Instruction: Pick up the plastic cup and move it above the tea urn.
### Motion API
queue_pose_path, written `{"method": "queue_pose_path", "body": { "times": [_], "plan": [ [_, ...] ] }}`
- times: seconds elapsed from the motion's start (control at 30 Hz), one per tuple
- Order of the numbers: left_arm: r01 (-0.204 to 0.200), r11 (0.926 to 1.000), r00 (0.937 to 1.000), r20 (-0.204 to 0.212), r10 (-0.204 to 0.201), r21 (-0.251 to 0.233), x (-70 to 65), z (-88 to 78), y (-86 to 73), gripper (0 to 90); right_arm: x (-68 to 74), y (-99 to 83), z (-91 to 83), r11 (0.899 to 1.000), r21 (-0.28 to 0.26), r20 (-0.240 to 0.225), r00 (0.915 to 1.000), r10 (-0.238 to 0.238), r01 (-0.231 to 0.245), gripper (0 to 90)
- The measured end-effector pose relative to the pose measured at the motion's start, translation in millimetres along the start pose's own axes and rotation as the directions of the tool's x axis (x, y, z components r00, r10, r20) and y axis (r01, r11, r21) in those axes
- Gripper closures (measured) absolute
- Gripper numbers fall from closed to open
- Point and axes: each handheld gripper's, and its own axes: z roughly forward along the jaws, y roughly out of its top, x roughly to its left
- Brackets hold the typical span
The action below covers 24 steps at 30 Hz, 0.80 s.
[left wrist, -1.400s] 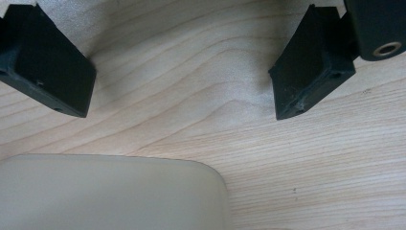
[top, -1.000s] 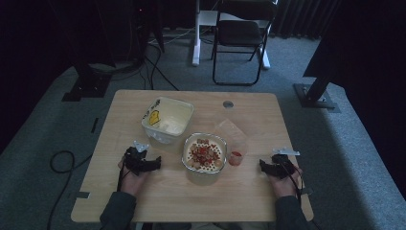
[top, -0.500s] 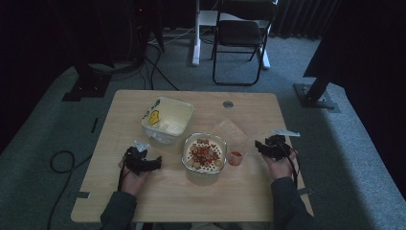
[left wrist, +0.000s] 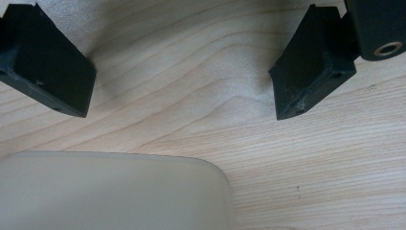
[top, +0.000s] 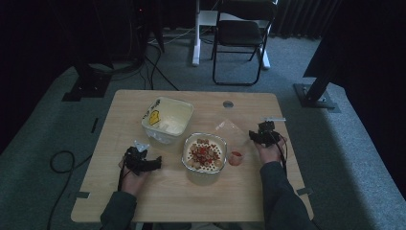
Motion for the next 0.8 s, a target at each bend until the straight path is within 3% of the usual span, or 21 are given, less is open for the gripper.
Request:
{"method": "queue_pose_path", "body": {
  "times": [0.07, 0.17, 0.2, 0.27, 0.37, 0.4, 0.5, 0.7, 0.8],
  "plan": [
    [0.000, 1.0000, 1.0000, 0.000, 0.000, 0.000, 0.0, 0.0, 0.0, 8.0, -3.9, 5.9, 4.0, 1.000, 0.001, 0.006, 0.9999, 0.010, -0.010, 66.0],
    [0.000, 1.0000, 1.0000, 0.000, 0.000, 0.000, 0.0, 0.0, 0.0, 8.1, -6.4, 10.9, 6.3, 1.000, 0.006, 0.021, 0.9997, 0.016, -0.016, 64.9],
    [0.000, 1.0000, 1.0000, 0.000, 0.000, 0.000, 0.0, 0.0, 0.0, 8.1, -8.5, 10.6, 4.5, 0.998, 0.023, 0.008, 0.9982, 0.059, -0.059, 58.9],
    [0.000, 1.0000, 1.0000, -0.001, 0.000, 0.000, -0.1, 0.0, 0.0, 8.0, -7.3, 6.7, 4.3, 0.996, 0.061, -0.034, 0.9966, 0.075, -0.072, 58.3],
    [0.002, 1.0000, 1.0000, -0.002, -0.002, 0.000, -0.3, 0.1, 0.1, 8.0, -3.7, 4.9, 6.1, 0.995, 0.094, -0.032, 0.9986, 0.042, -0.039, 65.7],
    [0.003, 1.0000, 1.0000, -0.002, -0.003, 0.000, -0.3, 0.1, 0.1, 8.1, -3.0, 7.1, 7.6, 0.995, 0.098, -0.018, 0.9992, 0.037, -0.035, 74.4],
    [0.002, 1.0000, 1.0000, -0.002, -0.002, 0.000, -0.2, 0.0, 0.1, 8.1, -4.3, 15.7, 9.6, 0.995, 0.084, -0.017, 0.9981, 0.059, -0.057, 84.8],
    [0.003, 1.0000, 1.0000, -0.002, -0.003, 0.001, -0.3, 0.0, 0.1, 8.1, -5.7, 33.3, 7.9, 0.995, 0.029, 0.010, 0.9959, 0.090, -0.091, 86.2],
    [0.003, 1.0000, 1.0000, -0.002, -0.003, 0.001, -0.3, 0.0, 0.1, 8.1, -9.3, 40.6, 5.5, 0.991, 0.006, -0.007, 0.9911, 0.133, -0.133, 87.0]
  ]
}}
